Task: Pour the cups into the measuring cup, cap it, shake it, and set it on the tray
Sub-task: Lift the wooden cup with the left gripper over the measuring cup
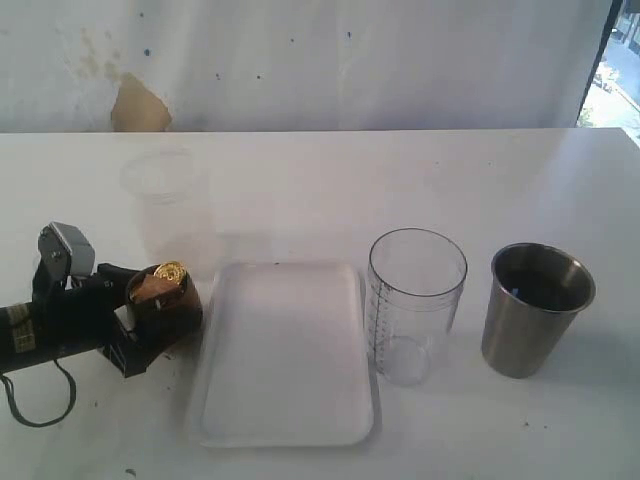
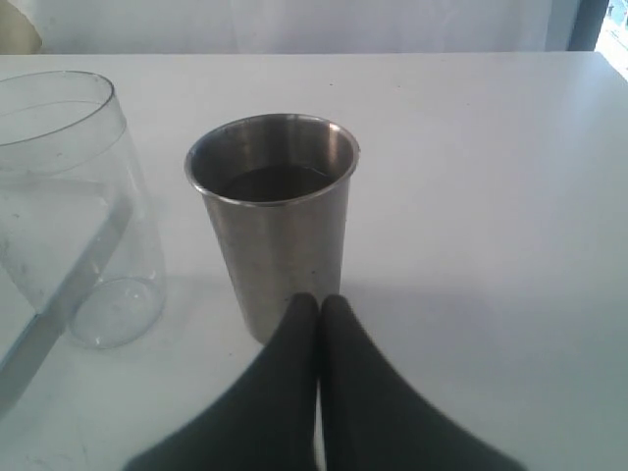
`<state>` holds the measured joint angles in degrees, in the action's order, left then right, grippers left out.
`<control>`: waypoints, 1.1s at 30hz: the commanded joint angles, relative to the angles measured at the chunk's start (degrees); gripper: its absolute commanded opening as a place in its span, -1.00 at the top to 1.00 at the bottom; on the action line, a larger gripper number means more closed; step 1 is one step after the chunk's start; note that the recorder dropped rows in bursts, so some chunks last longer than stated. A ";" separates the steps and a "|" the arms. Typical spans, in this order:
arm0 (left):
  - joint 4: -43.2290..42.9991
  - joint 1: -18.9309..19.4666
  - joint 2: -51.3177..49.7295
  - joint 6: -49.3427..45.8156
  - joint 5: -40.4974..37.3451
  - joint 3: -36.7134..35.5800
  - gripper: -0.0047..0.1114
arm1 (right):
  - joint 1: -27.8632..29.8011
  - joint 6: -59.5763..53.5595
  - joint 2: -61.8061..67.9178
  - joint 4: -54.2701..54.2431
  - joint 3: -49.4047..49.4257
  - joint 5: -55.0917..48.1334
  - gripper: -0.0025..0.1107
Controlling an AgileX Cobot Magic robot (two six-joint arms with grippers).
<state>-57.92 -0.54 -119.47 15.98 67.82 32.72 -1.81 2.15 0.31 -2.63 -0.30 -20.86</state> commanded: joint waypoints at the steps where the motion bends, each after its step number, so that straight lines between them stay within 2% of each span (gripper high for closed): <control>1: -2.84 -0.16 -0.06 0.97 1.03 0.00 0.93 | 0.13 0.09 -0.31 0.09 0.30 0.78 0.96; 13: -4.04 -0.16 6.69 9.38 -0.13 -0.10 0.92 | 0.13 0.09 -0.31 0.09 0.30 0.78 0.96; 17: -4.97 -0.16 11.50 14.01 -0.25 -0.10 0.92 | 0.13 0.09 -0.31 0.09 0.30 0.78 0.96; 24: -6.09 -0.16 20.58 14.97 -0.25 -3.31 0.92 | 0.13 0.09 -0.31 0.09 0.30 0.78 0.96; 33: -5.73 -0.16 33.28 24.81 -0.22 -3.84 0.92 | 0.13 0.09 -0.31 0.09 0.30 0.78 0.96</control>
<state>-64.24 -0.54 -89.74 38.40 66.32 29.01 -1.81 2.15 0.31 -2.63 -0.30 -20.86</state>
